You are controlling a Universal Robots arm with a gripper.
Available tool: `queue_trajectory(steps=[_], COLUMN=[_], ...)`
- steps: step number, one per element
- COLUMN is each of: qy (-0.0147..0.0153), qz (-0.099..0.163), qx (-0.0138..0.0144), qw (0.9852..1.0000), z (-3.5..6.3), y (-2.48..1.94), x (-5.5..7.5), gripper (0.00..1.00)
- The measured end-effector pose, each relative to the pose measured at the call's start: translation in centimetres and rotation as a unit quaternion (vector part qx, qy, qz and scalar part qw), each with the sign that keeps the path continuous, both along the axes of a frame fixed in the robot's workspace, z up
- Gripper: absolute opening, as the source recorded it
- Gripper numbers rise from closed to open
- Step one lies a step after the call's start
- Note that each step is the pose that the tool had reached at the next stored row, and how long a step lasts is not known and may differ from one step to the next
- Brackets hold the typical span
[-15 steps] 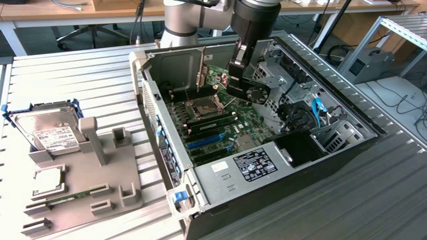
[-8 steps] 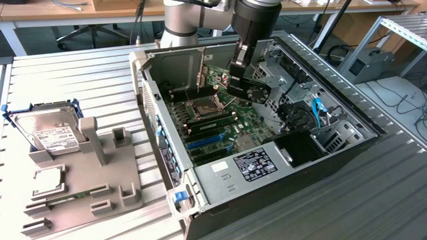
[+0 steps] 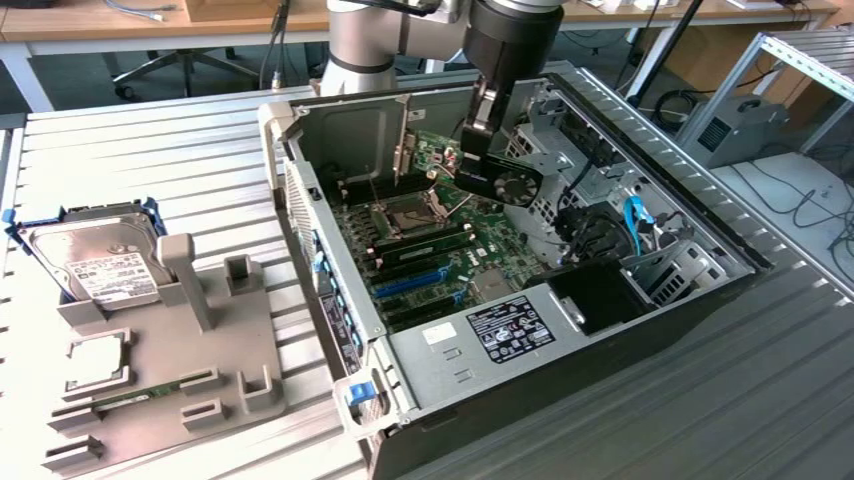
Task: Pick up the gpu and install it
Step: 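Insert the gpu into the slot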
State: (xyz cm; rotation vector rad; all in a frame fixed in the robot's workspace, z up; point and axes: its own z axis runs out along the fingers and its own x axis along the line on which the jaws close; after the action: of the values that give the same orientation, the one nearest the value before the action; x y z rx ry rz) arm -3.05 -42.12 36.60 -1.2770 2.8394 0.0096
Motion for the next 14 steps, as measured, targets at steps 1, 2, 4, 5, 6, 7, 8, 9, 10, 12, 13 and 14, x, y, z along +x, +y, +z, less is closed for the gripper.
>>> queue_trajectory(steps=[1, 2, 4, 5, 6, 7, 8, 9, 10, 12, 13, 14], qy=[0.0000, 0.0000, 0.0000, 0.0000, 0.0000, 0.0000, 0.0000, 0.0000, 0.0000, 0.0000, 0.0000, 0.0000], qz=[0.001, 0.001, 0.001, 0.002, 0.002, 0.002, 0.002, 0.003, 0.003, 0.004, 0.004, 0.004], qx=[0.0000, 0.0000, 0.0000, 0.0000, 0.0000, 0.0000, 0.0000, 0.0000, 0.0000, 0.0000, 0.0000, 0.0000], qw=[1.0000, 1.0000, 1.0000, 1.0000, 1.0000, 1.0000, 1.0000, 1.0000, 1.0000, 1.0000, 1.0000, 1.0000], z=[0.00, 0.00, 0.00, 0.00, 0.00, 0.00, 0.00, 0.00, 0.00, 0.00, 0.00, 0.00], y=[0.00, 0.00, 0.00, 0.00, 0.00, 0.00, 0.00, 0.00, 0.00, 0.00, 0.00, 0.00], x=[0.00, 0.01, 0.02, 0.03, 0.05, 0.06, 0.07, 0.07, 0.07, 0.07, 0.07, 0.07], gripper=[0.26, 0.26, 0.26, 0.26, 0.26, 0.26, 0.26, 0.26, 0.26, 0.26, 0.26, 0.26])
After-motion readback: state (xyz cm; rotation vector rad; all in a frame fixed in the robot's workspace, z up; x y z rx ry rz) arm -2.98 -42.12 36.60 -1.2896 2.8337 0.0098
